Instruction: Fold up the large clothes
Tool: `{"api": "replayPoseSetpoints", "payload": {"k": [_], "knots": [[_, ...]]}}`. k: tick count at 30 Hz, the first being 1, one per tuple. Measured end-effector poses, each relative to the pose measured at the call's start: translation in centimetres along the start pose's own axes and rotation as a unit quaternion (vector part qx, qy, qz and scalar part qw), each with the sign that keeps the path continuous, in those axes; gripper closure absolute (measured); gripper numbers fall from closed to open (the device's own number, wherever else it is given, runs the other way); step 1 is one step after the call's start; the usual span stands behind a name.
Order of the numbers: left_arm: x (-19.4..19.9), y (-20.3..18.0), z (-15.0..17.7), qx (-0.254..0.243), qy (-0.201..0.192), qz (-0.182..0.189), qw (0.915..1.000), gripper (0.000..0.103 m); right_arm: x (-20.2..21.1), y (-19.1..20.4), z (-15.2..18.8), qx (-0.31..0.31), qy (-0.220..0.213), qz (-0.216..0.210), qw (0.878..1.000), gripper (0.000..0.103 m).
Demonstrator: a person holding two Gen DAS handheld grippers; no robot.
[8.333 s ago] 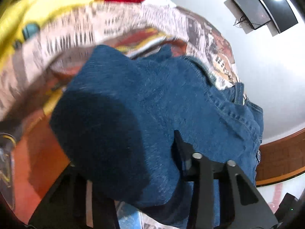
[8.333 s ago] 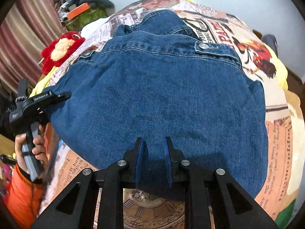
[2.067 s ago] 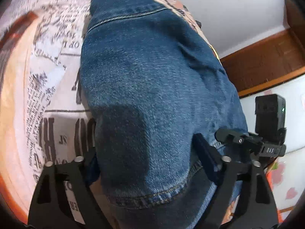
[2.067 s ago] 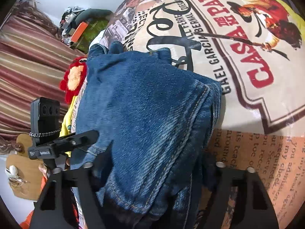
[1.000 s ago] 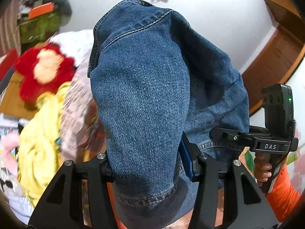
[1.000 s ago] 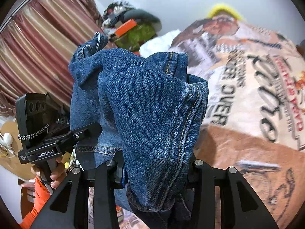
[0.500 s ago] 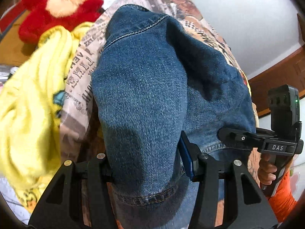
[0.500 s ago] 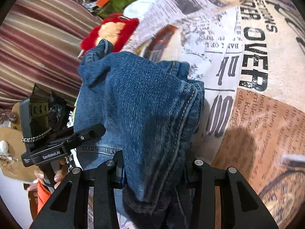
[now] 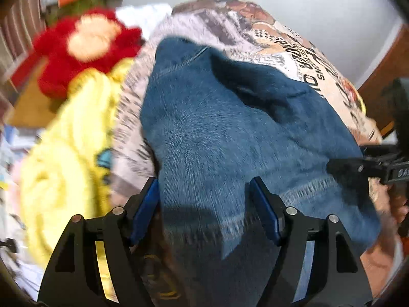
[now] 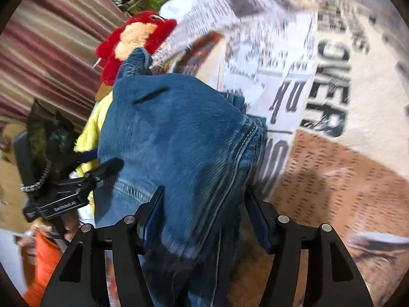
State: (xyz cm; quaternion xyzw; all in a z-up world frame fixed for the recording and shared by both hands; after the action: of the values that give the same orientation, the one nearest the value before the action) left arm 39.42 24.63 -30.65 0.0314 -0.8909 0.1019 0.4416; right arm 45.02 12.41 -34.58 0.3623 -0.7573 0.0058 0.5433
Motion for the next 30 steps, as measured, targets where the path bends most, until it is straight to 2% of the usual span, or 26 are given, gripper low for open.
{"api": "replayPoseSetpoints", "payload": {"k": [5, 10, 15, 17, 19, 23, 26, 30], "knots": [[2.8, -1.4, 2.1, -0.042, -0.013, -0.016, 0.9989, 0.031, 2.4, 1.5, 2.1, 0.039, -0.019, 0.026, 0.999, 0.029], [3.4, -1.9, 5.7, -0.028, 0.003, -0.028, 0.9992, 0.03, 3.2, 1.7, 5.8, 0.058, -0.015, 0.052, 0.997, 0.028], [5.5, -1.2, 8.4, 0.015, 0.005, -0.02, 0.9997, 0.028, 5.0, 0.5, 8.6, 0.008, -0.021, 0.033, 0.999, 0.028], [6.5, -0.9, 9.3, 0.016, 0.007, -0.035, 0.9992, 0.028, 6.3, 0.1, 9.5, -0.006, -0.026, 0.032, 0.999, 0.028], [7.5, -0.8, 9.6, 0.011, 0.004, -0.052, 0.9986, 0.029, 7.7, 0.0, 9.9, -0.005, -0.035, 0.048, 0.998, 0.028], [11.1, -1.1, 8.7, 0.024, -0.032, -0.059, 0.9975, 0.029, 11.8, 1.0, 10.0, 0.008, -0.083, 0.062, 0.995, 0.028], [15.1, -2.3, 6.8, 0.027, -0.085, -0.057, 0.9944, 0.029, 15.8, 2.7, 9.2, 0.017, -0.139, 0.062, 0.988, 0.028], [21.4, -4.8, 3.8, 0.021, -0.171, -0.044, 0.9841, 0.029, 21.8, 6.0, 8.1, 0.038, -0.228, 0.056, 0.971, 0.028]]}}
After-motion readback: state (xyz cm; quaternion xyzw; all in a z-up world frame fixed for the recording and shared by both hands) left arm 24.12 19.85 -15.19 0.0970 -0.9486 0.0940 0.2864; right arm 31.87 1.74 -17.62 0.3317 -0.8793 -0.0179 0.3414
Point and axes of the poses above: each gripper's, at about its wrist camera, not at the fingertips, and x roughly against the way its jaws point, y to its left, z to its underside, the point moved 8 cm from there along -x, roughly the way its jaws point, and after that the axes turned 6 degrees about -y, right-handed, at the moved point
